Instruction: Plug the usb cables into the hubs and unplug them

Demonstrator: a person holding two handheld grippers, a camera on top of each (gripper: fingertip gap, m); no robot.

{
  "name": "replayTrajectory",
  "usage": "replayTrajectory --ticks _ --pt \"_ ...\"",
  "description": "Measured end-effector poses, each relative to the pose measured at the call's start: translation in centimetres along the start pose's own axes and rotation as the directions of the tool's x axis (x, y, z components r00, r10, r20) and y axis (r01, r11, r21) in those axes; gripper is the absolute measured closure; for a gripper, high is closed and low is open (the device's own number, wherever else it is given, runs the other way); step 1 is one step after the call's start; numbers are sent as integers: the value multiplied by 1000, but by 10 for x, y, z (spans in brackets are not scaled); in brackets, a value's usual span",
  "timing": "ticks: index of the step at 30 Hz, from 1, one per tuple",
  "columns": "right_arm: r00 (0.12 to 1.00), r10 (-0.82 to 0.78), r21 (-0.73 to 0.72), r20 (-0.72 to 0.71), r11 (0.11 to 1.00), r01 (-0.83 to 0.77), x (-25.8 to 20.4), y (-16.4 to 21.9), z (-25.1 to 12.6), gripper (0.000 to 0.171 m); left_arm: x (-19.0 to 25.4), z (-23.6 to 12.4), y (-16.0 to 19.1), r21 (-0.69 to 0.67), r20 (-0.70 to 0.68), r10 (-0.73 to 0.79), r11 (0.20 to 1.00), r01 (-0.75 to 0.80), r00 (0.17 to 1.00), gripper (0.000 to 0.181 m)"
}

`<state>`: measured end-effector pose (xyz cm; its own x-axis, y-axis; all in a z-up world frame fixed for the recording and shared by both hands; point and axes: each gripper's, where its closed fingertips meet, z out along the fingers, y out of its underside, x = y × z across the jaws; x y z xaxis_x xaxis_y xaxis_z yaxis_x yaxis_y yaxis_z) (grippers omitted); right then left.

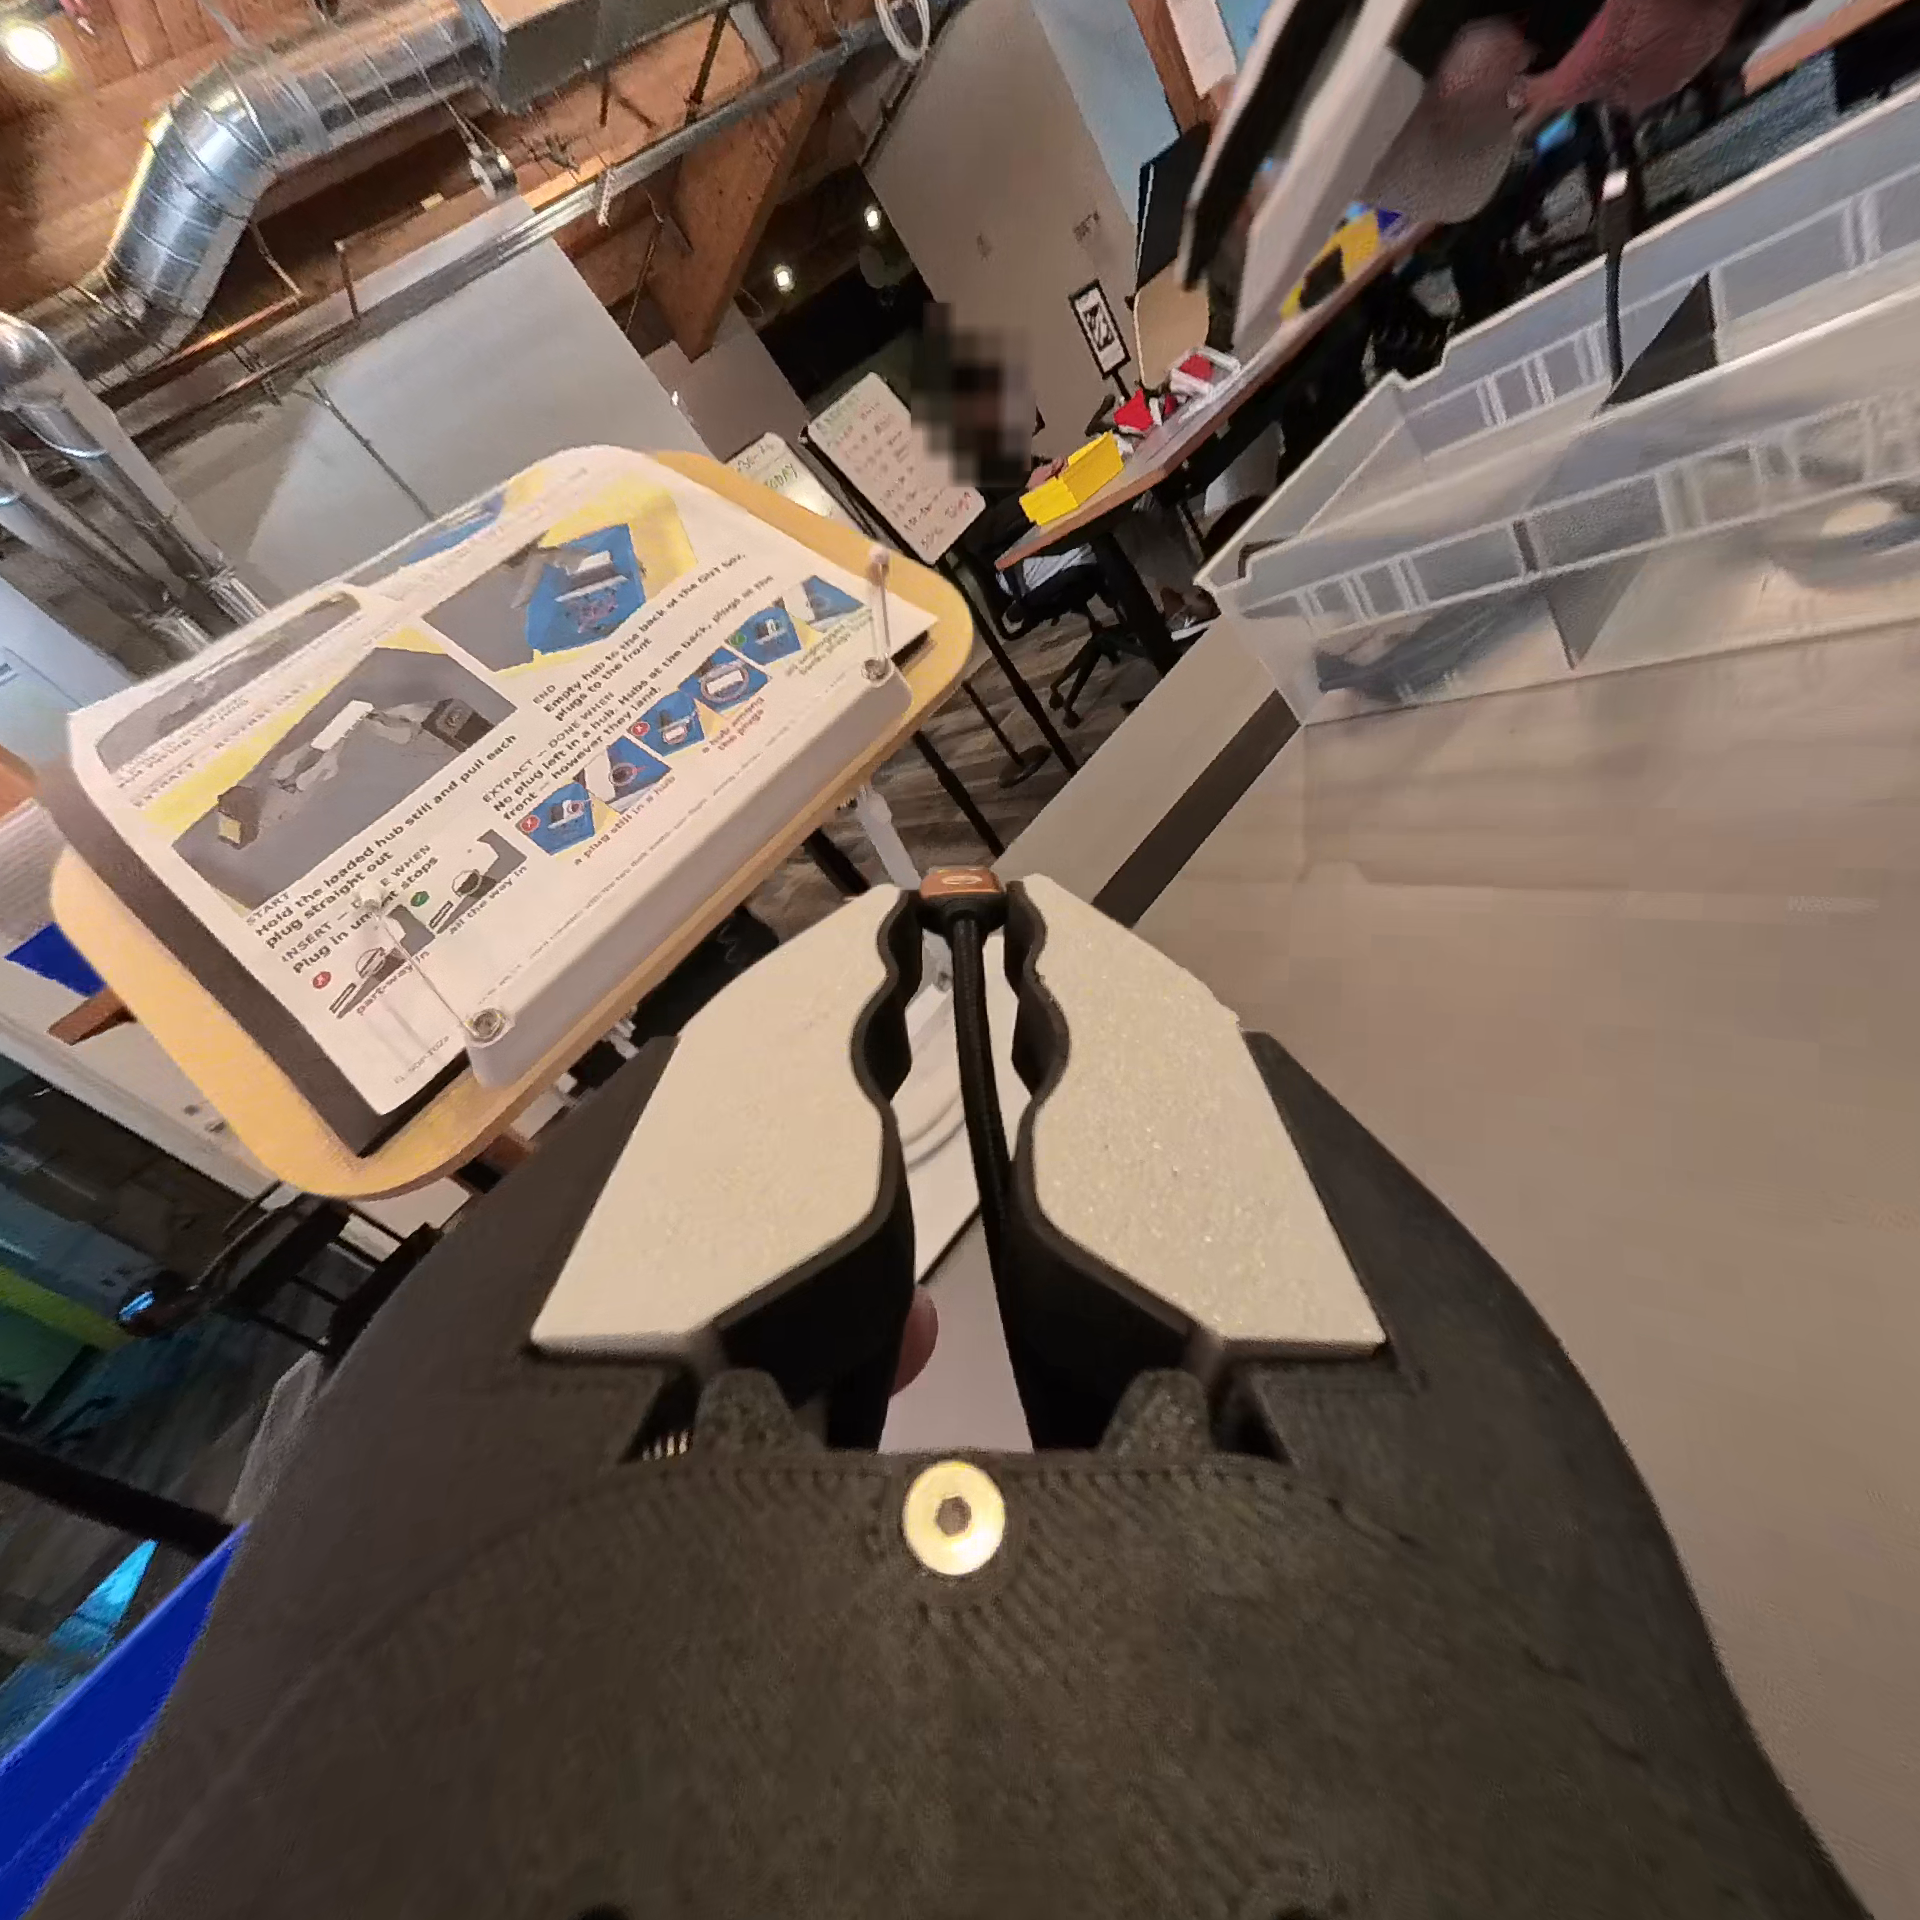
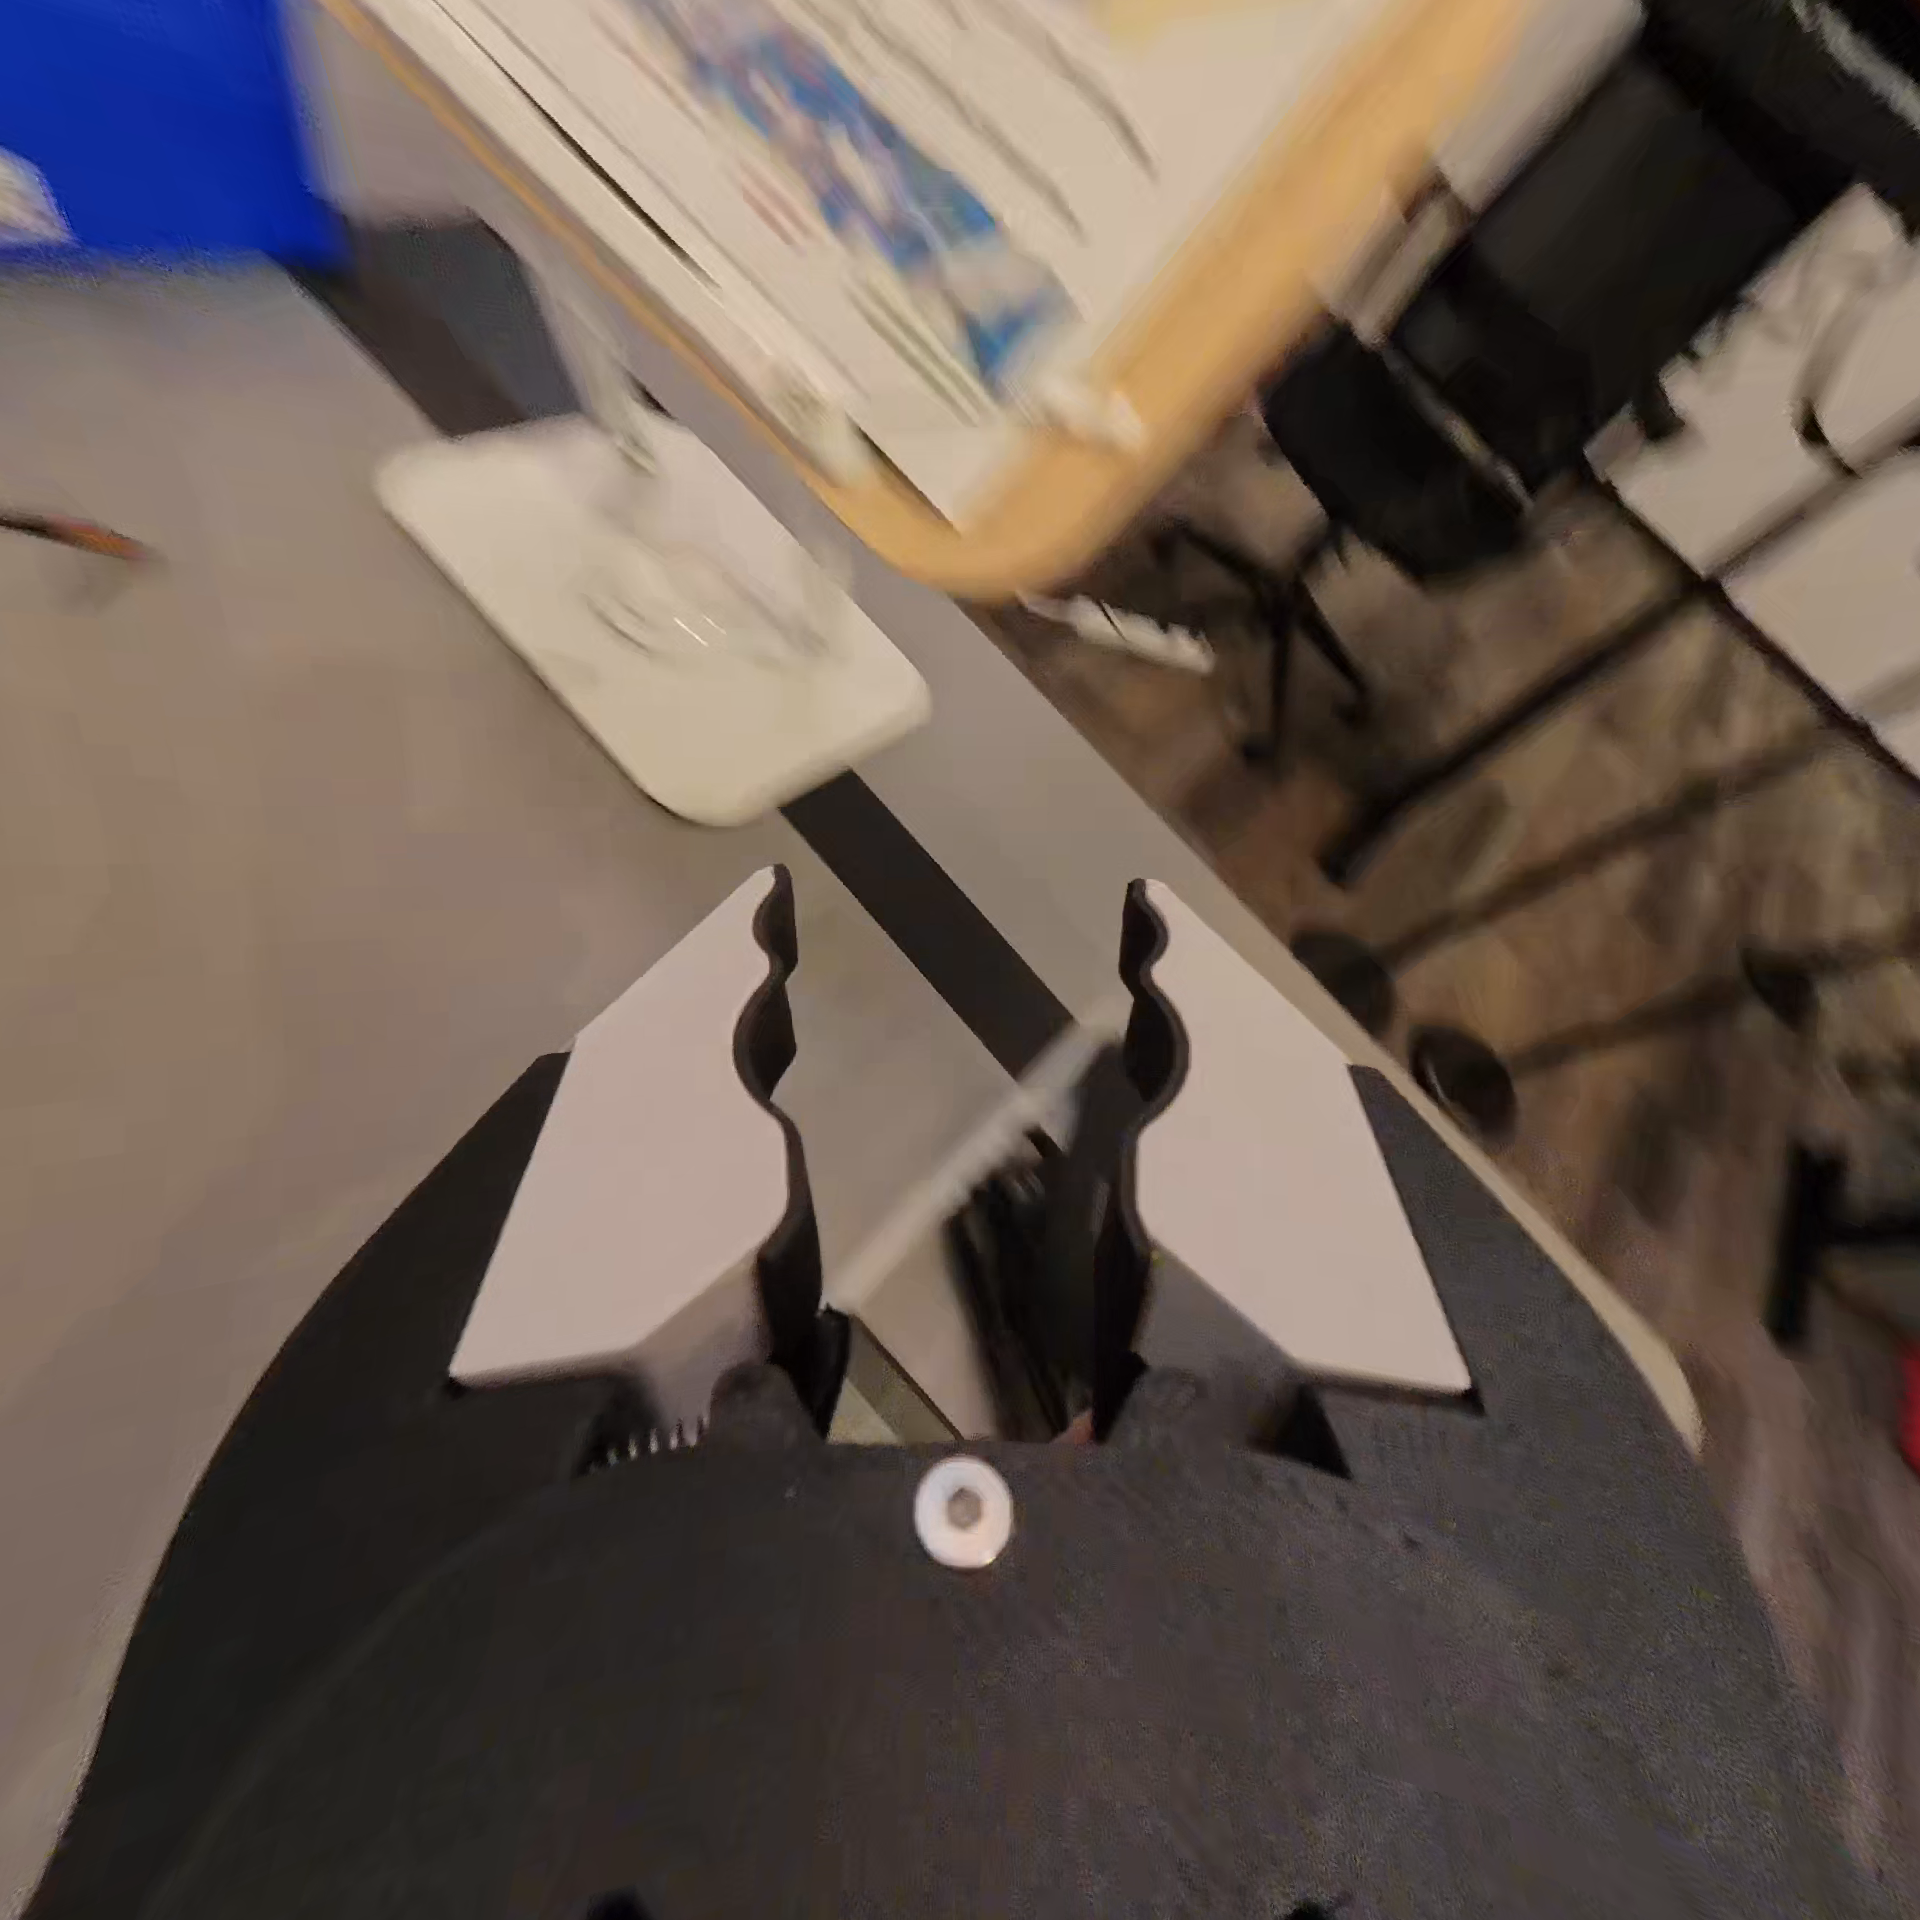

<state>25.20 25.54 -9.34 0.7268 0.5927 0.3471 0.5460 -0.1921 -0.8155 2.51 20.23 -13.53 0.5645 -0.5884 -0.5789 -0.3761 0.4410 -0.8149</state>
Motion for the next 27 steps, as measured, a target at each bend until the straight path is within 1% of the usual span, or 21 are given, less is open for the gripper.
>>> replayTrajectory --ticks 2,4,6,8,9,10,12,14,16,18,21,22,24,27 --pt "986 -91 142 143 987 71 -52 -46 -3 109 0 -3 -9 51 -31 -39 998 40 999 165" --pt "947 -213 253 240 956 151 -102 -78 -6 110 -1 -7 -16 87 -43 -50 995 54 998 165" --pt "902 -327 333 282 915 228 -142 -97 -8 113 -1 -11 -26 135 -71 -50 989 60 996 166" --pt "865 -414 381 283 877 294 -170 -109 -8 120 -2 -14 -33 156 -96 -74 984 89 993 166" --pt "849 -460 394 261 853 342 -180 -112 -6 124 -1 -16 -38 174 -124 -94 978 115 988 166" --pt "831 -509 398 224 826 399 -187 -113 -4 131 0 -18 -42 187 -148 -111 973 138 983 166" --pt "772 -619 351 143 761 545 -197 -108 5 137 -1 -20 -47 188 -190 -148 965 184 970 166" --pt "679 -733 283 35 659 697 -201 -104 14 141 -4 -21 -51 183 -229 -214 949 258 950 166" --pt "580 -810 198 -81 558 806 -199 -106 22 142 -7 -23 -54 168 -267 -292 924 343 918 165" --pt "494 -852 196 -173 462 865 -207 -112 26 146 -6 -23 -57 141 -313 -360 897 418 879 166" --pt "405 -863 179 -303 366 913 -211 -122 29 151 -6 -24 -60 121 -358 -436 855 504 826 166" --pt "386 -862 172 -330 347 922 -212 -124 29 156 -7 -24 -61 113 -367 -463 839 532 807 166" --pt "378 -853 170 -360 338 926 -213 -126 31 167 -12 -25 -62 110 -378 -507 806 581 775 166" --pt "397 -844 173 -361 357 918 -212 -126 33 169 -13 -24 -60 97 -387 -536 785 611 750 166"
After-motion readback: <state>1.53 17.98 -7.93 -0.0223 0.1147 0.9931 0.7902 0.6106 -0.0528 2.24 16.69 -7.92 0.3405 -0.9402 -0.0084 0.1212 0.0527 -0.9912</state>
